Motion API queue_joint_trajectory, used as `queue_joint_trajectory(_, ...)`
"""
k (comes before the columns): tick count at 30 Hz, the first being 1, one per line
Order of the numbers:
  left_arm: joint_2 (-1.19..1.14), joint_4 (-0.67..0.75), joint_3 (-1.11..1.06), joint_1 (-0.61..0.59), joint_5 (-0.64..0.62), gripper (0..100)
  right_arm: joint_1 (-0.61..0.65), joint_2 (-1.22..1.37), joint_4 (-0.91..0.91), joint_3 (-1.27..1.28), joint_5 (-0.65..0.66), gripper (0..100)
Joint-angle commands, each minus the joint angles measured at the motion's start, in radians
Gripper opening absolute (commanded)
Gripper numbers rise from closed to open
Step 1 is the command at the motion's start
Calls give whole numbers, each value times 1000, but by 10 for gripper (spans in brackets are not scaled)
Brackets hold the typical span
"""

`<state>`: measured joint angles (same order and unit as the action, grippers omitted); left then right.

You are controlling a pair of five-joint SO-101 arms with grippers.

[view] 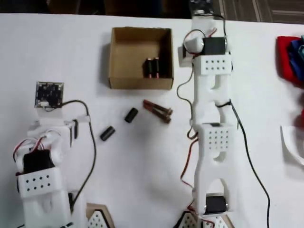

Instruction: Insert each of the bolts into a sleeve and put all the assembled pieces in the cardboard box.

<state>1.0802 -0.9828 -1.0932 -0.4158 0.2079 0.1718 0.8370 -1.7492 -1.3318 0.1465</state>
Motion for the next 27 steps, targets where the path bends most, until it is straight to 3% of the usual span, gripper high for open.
queue_joint_trajectory(1,17,6,15,-75,5,207,90,-285,-22,325,23,25)
queue_joint_trajectory(3,17,6,15,-109,5,207,131,-383,-18,476,-66,33)
queue_joint_trajectory(8,17,6,13,-129,2,207,234,-460,-15,646,-468,149)
queue_joint_trajectory(12,17,6,13,-127,2,207,343,-403,15,704,-499,245)
queue_joint_trajectory(18,17,-3,7,-129,5,207,441,-242,90,703,-681,245)
queue_joint_trajectory(27,17,-3,7,-129,5,207,483,-170,329,703,-701,57)
